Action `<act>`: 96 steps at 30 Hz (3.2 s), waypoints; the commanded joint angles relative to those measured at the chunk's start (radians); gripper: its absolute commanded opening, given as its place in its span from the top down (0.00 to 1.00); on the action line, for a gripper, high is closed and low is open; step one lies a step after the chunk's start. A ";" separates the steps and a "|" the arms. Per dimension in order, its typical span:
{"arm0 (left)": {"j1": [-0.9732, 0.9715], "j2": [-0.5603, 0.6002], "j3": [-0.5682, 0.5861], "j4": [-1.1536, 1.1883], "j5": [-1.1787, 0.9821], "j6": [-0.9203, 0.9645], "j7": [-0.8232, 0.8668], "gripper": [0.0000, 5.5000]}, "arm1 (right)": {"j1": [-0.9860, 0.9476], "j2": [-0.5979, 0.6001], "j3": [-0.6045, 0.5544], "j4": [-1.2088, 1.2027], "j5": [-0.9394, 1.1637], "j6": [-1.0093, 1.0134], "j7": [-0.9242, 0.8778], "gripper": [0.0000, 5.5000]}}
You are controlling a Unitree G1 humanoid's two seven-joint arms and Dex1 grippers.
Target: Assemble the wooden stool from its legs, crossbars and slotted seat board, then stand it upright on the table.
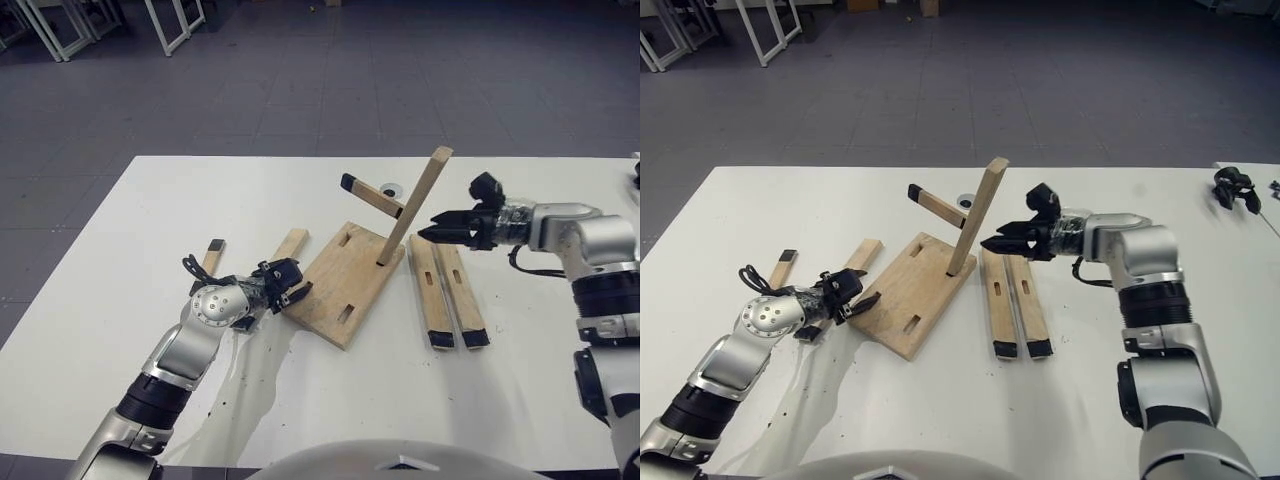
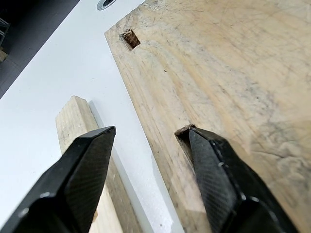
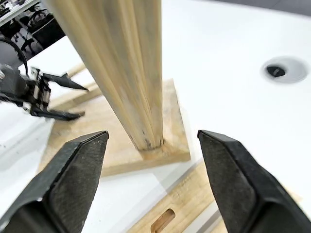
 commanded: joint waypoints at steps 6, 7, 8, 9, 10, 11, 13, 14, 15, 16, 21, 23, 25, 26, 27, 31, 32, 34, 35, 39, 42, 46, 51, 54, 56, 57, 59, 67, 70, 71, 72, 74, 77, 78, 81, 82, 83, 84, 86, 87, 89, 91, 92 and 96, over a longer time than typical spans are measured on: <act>0.012 -0.002 -0.014 0.018 0.020 0.027 -0.018 0.49 | -0.283 0.019 -0.173 -0.078 0.038 -0.036 -0.219 0.38; 0.011 -0.002 -0.014 0.019 0.020 0.027 -0.019 0.49 | -0.325 0.047 -0.201 -0.063 0.052 -0.054 -0.252 0.38; 0.012 -0.003 -0.015 0.018 0.020 0.027 -0.019 0.49 | -0.379 0.096 -0.231 -0.044 0.078 -0.074 -0.298 0.38; 0.013 -0.004 -0.015 0.017 0.020 0.028 -0.019 0.49 | -0.418 0.138 -0.249 -0.028 0.091 -0.099 -0.336 0.38; 0.009 -0.005 -0.015 0.019 0.021 0.027 -0.021 0.49 | -0.447 0.180 -0.265 -0.001 0.101 -0.122 -0.374 0.38; 0.006 -0.006 -0.016 0.022 0.022 0.026 -0.022 0.49 | -0.461 0.209 -0.271 0.024 0.103 -0.146 -0.404 0.38; -0.005 -0.010 -0.017 0.028 0.024 0.026 -0.024 0.49 | -0.450 0.245 -0.262 0.080 0.089 -0.190 -0.426 0.38; -0.009 -0.013 -0.018 0.031 0.024 0.025 -0.023 0.49 | -0.425 0.261 -0.243 0.114 0.071 -0.213 -0.431 0.38; -0.012 -0.016 -0.020 0.034 0.026 0.024 -0.024 0.49 | -0.376 0.281 -0.206 0.140 0.051 -0.220 -0.425 0.38; -0.014 -0.019 -0.022 0.036 0.026 0.023 -0.024 0.49 | -0.318 0.294 -0.149 0.166 0.013 -0.229 -0.419 0.38; -0.013 -0.023 -0.026 0.041 0.030 0.020 -0.032 0.49 | -0.006 0.289 0.084 0.108 -0.084 -0.164 -0.384 0.38; -0.001 -0.022 -0.025 0.037 0.031 0.021 -0.033 0.49 | -0.058 0.295 0.037 0.096 -0.057 -0.155 -0.415 0.38; 0.013 -0.021 -0.024 0.028 0.032 0.024 -0.032 0.49 | -0.150 0.299 -0.043 0.084 -0.012 -0.148 -0.454 0.38; 0.018 -0.022 -0.023 0.024 0.032 0.026 -0.029 0.49 | -0.196 0.298 -0.088 0.063 0.016 -0.145 -0.474 0.38; 0.022 -0.023 -0.022 0.019 0.032 0.029 -0.028 0.49 | -0.229 0.297 -0.125 0.037 0.041 -0.141 -0.494 0.38; 0.047 -0.029 0.009 -0.032 0.021 0.061 -0.007 0.49 | -0.256 0.280 -0.280 -0.136 0.133 -0.069 -0.624 0.38; 0.062 -0.035 0.021 -0.059 0.012 0.088 0.002 0.49 | -0.228 0.278 -0.314 -0.182 0.141 -0.050 -0.669 0.38; 0.097 -0.054 0.062 -0.137 -0.028 0.155 0.019 0.49 | -0.144 0.279 -0.388 -0.289 0.156 -0.009 -0.756 0.38; 0.111 -0.064 0.085 -0.178 -0.048 0.189 0.027 0.49 | -0.097 0.279 -0.417 -0.339 0.160 0.010 -0.789 0.38; 0.172 -0.068 0.195 -0.367 -0.108 0.337 0.055 0.49 | 0.214 0.226 -0.402 -0.567 0.159 0.124 -0.818 0.38; 0.190 -0.051 0.254 -0.430 -0.126 0.402 0.069 0.49 | 0.460 0.222 -0.333 -0.706 0.133 0.160 -0.828 0.38; 0.211 -0.021 0.225 -0.355 -0.086 0.344 0.079 0.49 | 0.663 0.248 -0.240 -0.797 0.083 0.139 -0.864 0.38; 0.203 -0.060 0.202 -0.235 -0.090 0.277 0.087 0.49 | 0.818 0.232 -0.142 -0.813 -0.002 0.102 -0.888 0.38; 0.207 -0.064 0.184 -0.186 -0.078 0.236 0.095 0.49 | 0.852 0.219 -0.108 -0.812 -0.045 0.097 -0.898 0.38; 0.209 -0.062 0.173 -0.170 -0.070 0.222 0.098 0.49 | 0.866 0.216 -0.092 -0.814 -0.068 0.101 -0.905 0.38; 0.210 -0.061 0.169 -0.166 -0.067 0.218 0.100 0.49 | 0.873 0.216 -0.088 -0.814 -0.076 0.103 -0.908 0.38; 0.211 -0.061 0.163 -0.163 -0.062 0.217 0.101 0.49 | 0.893 0.219 -0.075 -0.817 -0.099 0.116 -0.921 0.38; 0.242 -0.015 0.104 -0.217 -0.035 0.277 0.065 0.49 | 0.924 0.245 -0.065 -0.808 -0.145 0.173 -0.974 0.62; 0.234 0.006 0.077 -0.240 -0.034 0.262 0.038 0.49 | 0.858 0.278 -0.130 -0.779 -0.113 0.135 -0.968 0.62; 0.225 0.009 0.065 -0.252 -0.031 0.251 0.027 0.49 | 0.811 0.292 -0.171 -0.766 -0.095 0.107 -0.964 0.62; 0.216 0.012 0.052 -0.265 -0.030 0.243 0.015 0.49 | 0.757 0.306 -0.219 -0.755 -0.073 0.087 -0.964 0.62; 0.191 0.016 0.017 -0.291 -0.018 0.233 -0.004 0.49 | 0.621 0.319 -0.304 -0.731 -0.026 0.068 -0.961 0.63; 0.139 0.023 -0.036 -0.316 0.018 0.229 -0.020 0.49 | 0.456 0.318 -0.358 -0.690 0.024 0.081 -0.958 0.63; 0.125 0.026 -0.054 -0.320 0.031 0.229 -0.025 0.49 | 0.421 0.318 -0.368 -0.679 0.037 0.089 -0.958 0.63; 0.098 0.022 -0.122 -0.299 0.069 0.218 -0.043 0.49 | 0.328 0.311 -0.389 -0.641 0.070 0.100 -0.956 0.63; 0.094 0.018 -0.137 -0.291 0.075 0.216 -0.046 0.49 | 0.307 0.309 -0.393 -0.630 0.078 0.100 -0.955 0.63; 0.091 0.009 -0.152 -0.272 0.080 0.213 -0.046 0.49 | 0.281 0.311 -0.397 -0.621 0.093 0.098 -0.949 0.63; 0.089 0.005 -0.175 -0.250 0.091 0.204 -0.048 0.49 | 0.244 0.313 -0.398 -0.608 0.110 0.091 -0.938 0.63; 0.080 -0.015 -0.205 -0.214 0.094 0.190 -0.051 0.49 | 0.174 0.315 -0.396 -0.584 0.165 0.085 -0.896 0.63; 0.073 -0.029 -0.214 -0.201 0.091 0.182 -0.052 0.49 | 0.145 0.318 -0.395 -0.570 0.196 0.084 -0.871 0.63; 0.045 -0.065 -0.232 -0.166 0.090 0.156 -0.053 0.49 | 0.095 0.324 -0.398 -0.532 0.263 0.089 -0.819 0.63; 0.008 -0.115 -0.251 -0.132 0.081 0.139 -0.057 0.49 | 0.058 0.323 -0.392 -0.491 0.316 0.090 -0.770 0.63; -0.010 -0.148 -0.262 -0.111 0.074 0.134 -0.058 0.49 | 0.039 0.323 -0.382 -0.467 0.341 0.089 -0.741 0.63; -0.062 -0.243 -0.283 -0.039 0.057 0.101 -0.049 0.49 | 0.003 0.323 -0.316 -0.391 0.370 0.076 -0.654 0.63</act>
